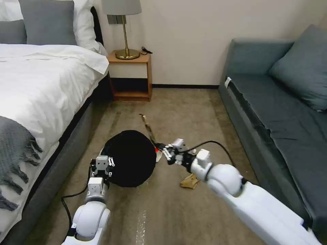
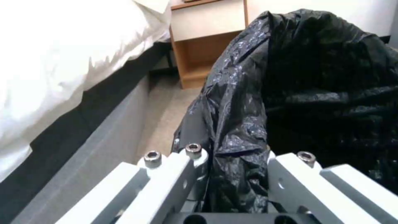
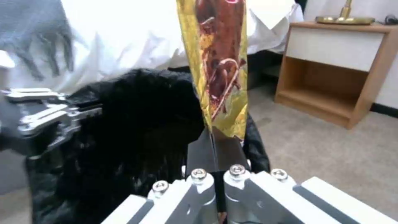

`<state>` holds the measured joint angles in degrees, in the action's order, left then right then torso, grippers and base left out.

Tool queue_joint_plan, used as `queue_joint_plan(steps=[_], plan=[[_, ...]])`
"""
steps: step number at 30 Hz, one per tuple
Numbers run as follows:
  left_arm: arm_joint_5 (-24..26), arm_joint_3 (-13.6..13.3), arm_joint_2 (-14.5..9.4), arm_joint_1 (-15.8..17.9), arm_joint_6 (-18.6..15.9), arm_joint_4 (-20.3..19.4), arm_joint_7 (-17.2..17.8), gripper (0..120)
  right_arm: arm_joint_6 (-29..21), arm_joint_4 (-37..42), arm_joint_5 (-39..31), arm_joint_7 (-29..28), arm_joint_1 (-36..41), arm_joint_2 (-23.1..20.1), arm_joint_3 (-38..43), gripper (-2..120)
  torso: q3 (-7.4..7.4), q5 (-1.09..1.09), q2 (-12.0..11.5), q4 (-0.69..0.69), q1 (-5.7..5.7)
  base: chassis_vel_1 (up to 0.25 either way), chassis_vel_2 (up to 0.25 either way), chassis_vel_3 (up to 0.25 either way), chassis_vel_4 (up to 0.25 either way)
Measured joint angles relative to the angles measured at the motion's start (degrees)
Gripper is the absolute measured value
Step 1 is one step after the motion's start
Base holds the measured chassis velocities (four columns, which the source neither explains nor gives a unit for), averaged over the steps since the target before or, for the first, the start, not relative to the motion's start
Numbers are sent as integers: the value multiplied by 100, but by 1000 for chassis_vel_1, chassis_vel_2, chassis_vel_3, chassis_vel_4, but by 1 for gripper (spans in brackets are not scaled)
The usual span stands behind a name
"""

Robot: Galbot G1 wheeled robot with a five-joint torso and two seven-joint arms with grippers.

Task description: Pick up the trash bin, then pick up the garbage on the floor and place it into the trash bin.

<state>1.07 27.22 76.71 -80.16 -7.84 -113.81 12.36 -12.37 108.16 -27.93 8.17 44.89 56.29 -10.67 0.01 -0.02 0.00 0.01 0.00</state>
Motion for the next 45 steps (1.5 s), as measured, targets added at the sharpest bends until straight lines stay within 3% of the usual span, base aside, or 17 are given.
queue_joint_plan(steps=[5,8,14,17,22,25,26,27,35,41,44,45], plan=[[-2,-9,29,17,-18,-40,10,5,-13,-522,-44,-331,-326,434,-421,0,0,1,0,-1,0,0,0,0,0],[0,-15,65,46,-4,-41,13,5,65,-998,18,-449,-414,953,-720,0,0,0,0,-1,0,0,0,0,0],[22,-10,91,118,17,-20,15,5,126,-1381,158,-544,-463,1336,-988,0,0,0,0,-1,0,0,0,0,0],[34,-3,96,153,30,-4,18,5,210,-1697,430,-887,-506,1471,-1214,-2,0,0,0,-1,0,0,0,0,0],[78,27,101,186,39,18,25,5,268,-1940,759,-1110,-469,1461,-1343,18,0,0,0,-1,0,0,0,0,0],[90,36,98,194,44,25,27,5,268,-1955,788,-1114,-459,1439,-1345,21,0,0,0,-2,0,0,0,0,0],[98,46,94,207,51,37,29,5,266,-1971,827,-1117,-457,1415,-1346,26,0,0,0,-2,0,0,0,0,0],[113,59,94,236,64,71,33,5,260,-2007,925,-1172,-463,1380,-1342,39,0,1,0,-2,0,0,0,0,0],[117,71,94,314,119,218,35,5,184,-1747,997,-1230,-384,1198,-1176,66,0,2,0,-1,0,0,0,0,0],[291,105,10,369,137,266,54,5,-254,-1428,924,-1274,-214,727,-782,90,-1,3,0,-2,0,0,0,0,0],[338,132,-63,380,129,266,58,5,-1073,-1490,444,-1734,-187,621,-444,99,-1,2,0,-2,0,0,0,0,0],[338,132,-63,380,129,266,58,5,-1073,-1490,444,-1734,-187,621,-444,99,-1,2,0,-2,0,0,0,0,0]])
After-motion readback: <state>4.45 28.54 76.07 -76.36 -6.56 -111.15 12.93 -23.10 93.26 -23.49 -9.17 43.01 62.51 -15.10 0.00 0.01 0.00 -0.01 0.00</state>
